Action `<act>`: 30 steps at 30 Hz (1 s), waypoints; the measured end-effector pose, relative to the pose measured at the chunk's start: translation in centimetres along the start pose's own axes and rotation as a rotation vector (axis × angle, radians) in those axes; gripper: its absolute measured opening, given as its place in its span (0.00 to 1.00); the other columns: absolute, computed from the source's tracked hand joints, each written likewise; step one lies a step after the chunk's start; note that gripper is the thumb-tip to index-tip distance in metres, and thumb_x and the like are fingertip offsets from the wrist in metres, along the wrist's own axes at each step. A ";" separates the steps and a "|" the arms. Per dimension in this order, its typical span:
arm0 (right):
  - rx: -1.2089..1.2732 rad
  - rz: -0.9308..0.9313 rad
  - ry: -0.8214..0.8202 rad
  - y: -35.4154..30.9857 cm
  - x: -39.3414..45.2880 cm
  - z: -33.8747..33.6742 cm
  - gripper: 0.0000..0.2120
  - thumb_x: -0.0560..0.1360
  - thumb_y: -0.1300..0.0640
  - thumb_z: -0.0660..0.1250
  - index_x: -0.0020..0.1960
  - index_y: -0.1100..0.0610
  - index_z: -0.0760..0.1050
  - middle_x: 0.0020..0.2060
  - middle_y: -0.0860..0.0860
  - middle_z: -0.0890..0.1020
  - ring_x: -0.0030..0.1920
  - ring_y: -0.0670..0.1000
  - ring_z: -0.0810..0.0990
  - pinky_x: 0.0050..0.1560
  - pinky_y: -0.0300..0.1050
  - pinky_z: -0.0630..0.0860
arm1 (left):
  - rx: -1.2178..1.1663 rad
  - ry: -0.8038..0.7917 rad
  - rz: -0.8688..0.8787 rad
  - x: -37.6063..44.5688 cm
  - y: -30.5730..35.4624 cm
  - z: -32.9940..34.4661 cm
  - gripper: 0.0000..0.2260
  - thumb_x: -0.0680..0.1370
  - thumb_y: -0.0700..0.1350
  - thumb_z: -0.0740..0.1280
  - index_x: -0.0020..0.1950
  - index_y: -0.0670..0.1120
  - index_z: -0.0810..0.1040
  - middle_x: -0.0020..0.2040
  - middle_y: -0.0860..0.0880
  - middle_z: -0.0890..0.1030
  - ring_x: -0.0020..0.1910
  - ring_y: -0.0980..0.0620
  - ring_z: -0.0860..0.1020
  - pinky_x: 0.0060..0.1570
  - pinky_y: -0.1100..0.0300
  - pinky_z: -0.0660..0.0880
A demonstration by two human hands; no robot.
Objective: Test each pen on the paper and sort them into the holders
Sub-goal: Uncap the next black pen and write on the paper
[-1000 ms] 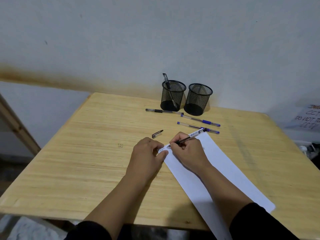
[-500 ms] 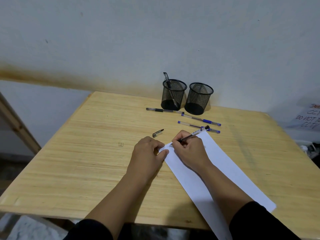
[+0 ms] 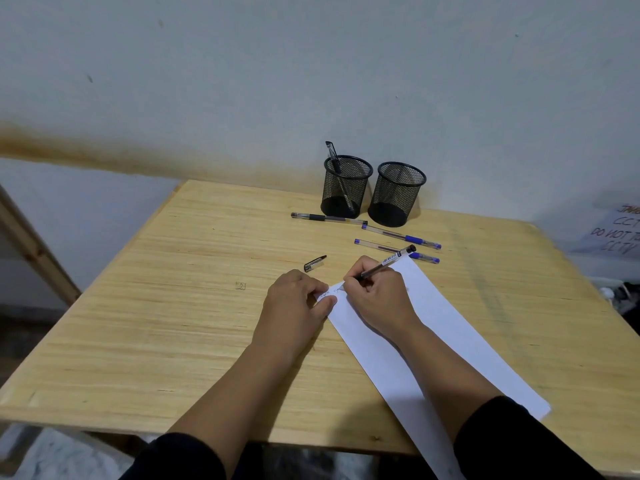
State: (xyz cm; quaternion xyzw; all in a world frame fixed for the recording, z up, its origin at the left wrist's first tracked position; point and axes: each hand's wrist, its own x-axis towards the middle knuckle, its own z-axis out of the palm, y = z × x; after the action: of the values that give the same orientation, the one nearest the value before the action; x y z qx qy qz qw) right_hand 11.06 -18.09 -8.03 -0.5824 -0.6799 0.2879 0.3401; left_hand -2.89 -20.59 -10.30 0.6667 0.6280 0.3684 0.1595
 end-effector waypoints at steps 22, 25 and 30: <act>-0.015 0.059 0.037 0.3 0.3 0.4 0.05 0.76 0.60 0.62 0.42 0.57 0.74 0.34 0.54 0.79 0.34 0.45 0.75 0.30 0.28 0.69 | -0.012 0.003 -0.007 0.0 0.0 0.0 0.10 0.72 0.48 0.69 0.51 0.48 0.82 0.45 0.52 0.78 0.44 0.57 0.73 0.43 0.68 0.64; 0.078 0.088 0.078 0.4 0.4 0.2 0.05 0.75 0.61 0.61 0.41 0.58 0.74 0.32 0.53 0.78 0.34 0.47 0.75 0.35 0.38 0.73 | -0.019 -0.006 -0.023 0.0 0.0 0.0 0.09 0.71 0.49 0.70 0.50 0.49 0.82 0.44 0.53 0.77 0.42 0.58 0.73 0.39 0.73 0.63; 0.572 0.239 0.164 0.4 0.4 -0.8 0.07 0.75 0.64 0.61 0.40 0.55 0.72 0.28 0.54 0.74 0.27 0.49 0.69 0.25 0.39 0.65 | -0.105 0.067 -0.112 1.5 -0.2 -0.6 0.11 0.72 0.46 0.70 0.53 0.48 0.79 0.48 0.53 0.76 0.46 0.58 0.74 0.40 0.78 0.63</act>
State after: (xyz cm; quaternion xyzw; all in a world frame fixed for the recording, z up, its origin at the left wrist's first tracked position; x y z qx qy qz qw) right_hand 11.95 -17.59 -7.80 -0.5601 -0.4683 0.4577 0.5075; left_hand -3.49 -19.32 -9.58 0.6086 0.6491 0.4134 0.1934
